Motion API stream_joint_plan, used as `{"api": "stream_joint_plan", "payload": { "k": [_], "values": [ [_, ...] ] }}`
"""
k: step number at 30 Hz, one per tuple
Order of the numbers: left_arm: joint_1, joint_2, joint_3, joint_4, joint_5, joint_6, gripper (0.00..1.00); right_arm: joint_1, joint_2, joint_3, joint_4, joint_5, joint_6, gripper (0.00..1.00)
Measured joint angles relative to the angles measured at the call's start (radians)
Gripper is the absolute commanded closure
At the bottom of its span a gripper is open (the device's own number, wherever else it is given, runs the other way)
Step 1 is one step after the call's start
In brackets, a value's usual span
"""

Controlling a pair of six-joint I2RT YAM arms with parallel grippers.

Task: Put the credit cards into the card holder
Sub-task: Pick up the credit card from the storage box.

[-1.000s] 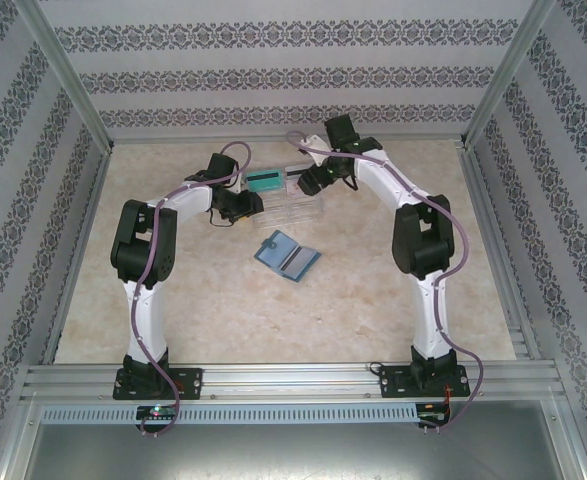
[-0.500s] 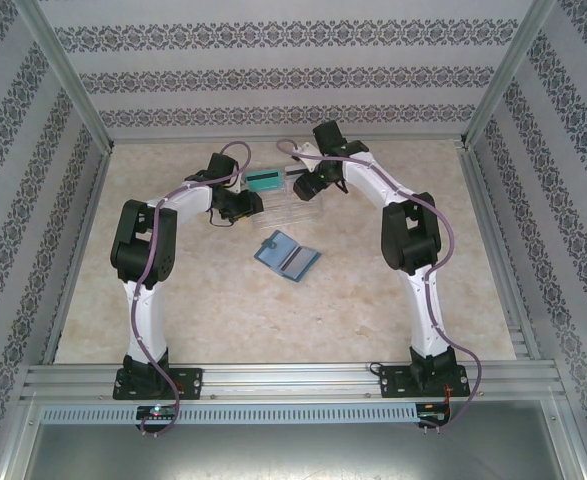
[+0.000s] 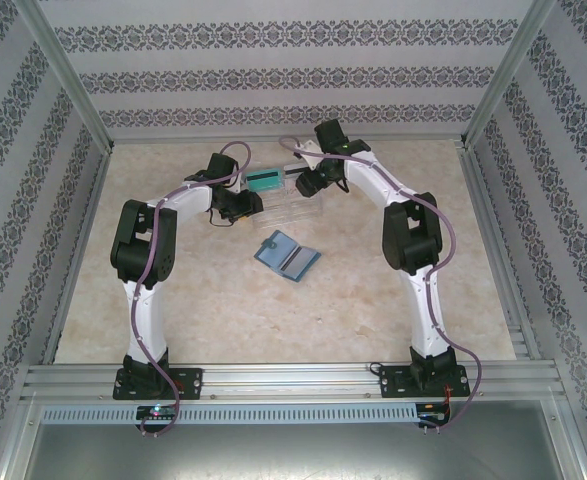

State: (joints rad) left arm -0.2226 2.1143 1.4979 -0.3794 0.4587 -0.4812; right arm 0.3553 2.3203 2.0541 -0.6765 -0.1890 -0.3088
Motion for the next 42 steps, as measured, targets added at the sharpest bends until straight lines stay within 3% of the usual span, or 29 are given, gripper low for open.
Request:
{"api": "stream_joint_plan", "payload": {
  "k": [12, 17, 42],
  "values": [
    [0.000, 0.000, 0.000, 0.003, 0.000, 0.000, 0.54, -0.013, -0.026, -0.002, 0.026, -0.037, 0.039, 0.46],
    [0.000, 0.000, -0.001, 0.003, -0.003, 0.000, 0.54, -0.020, -0.027, -0.002, 0.030, -0.042, 0.048, 0.63],
    [0.000, -0.003, -0.002, 0.006, -0.016, 0.000, 0.54, -0.053, -0.034, -0.002, 0.013, -0.156, 0.013, 0.96]
  ]
}}
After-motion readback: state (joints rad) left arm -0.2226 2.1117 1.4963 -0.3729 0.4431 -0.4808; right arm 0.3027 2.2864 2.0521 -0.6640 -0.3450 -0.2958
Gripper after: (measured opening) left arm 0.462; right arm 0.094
